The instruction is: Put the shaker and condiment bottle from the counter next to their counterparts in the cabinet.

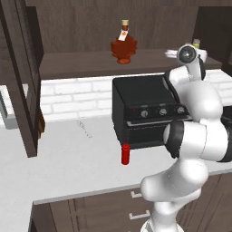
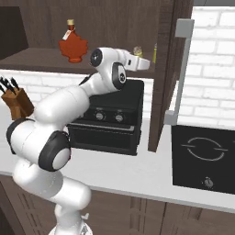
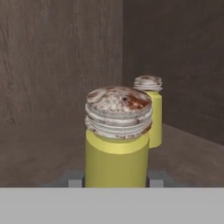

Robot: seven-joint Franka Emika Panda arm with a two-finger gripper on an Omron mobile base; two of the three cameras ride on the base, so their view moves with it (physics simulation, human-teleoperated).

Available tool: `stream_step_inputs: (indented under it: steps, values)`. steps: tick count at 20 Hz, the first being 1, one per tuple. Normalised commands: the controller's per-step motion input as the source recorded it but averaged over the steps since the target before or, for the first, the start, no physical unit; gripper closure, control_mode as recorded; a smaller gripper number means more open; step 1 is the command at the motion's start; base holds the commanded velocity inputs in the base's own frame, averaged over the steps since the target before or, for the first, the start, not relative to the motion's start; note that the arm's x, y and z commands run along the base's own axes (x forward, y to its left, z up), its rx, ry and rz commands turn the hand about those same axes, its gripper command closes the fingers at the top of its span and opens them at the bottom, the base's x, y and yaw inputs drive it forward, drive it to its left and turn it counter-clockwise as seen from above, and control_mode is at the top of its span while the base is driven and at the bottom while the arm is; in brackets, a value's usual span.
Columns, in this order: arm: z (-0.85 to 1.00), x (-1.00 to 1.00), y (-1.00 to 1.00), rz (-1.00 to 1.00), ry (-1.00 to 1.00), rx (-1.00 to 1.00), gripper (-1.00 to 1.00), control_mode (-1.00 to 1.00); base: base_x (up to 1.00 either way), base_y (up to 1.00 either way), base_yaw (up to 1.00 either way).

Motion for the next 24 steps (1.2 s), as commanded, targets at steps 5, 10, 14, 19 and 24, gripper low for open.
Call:
stream_step_inputs:
  steps: [5,10,14,19,24]
  values:
    - [-0.28,0.62,-0.14,0.0,0.01,0.0,1.0,-1.0,0.0,0.0,0.0]
    - [-0.33,0.46,-0.2,0.0,0.0,0.0,1.0,-1.0,0.0,0.0,0.0]
    - [-0.39,0.39,-0.24,0.0,0.0,0.0,1.0,-1.0,0.0,0.0,0.0]
    - [-0.3,0.31,-0.22,0.0,0.0,0.0,1.0,-1.0,0.0,0.0,0.0]
    - [-0.21,0.3,-0.2,-0.04,0.04,0.01,1.0,-1.0,0.0,0.0,0.0]
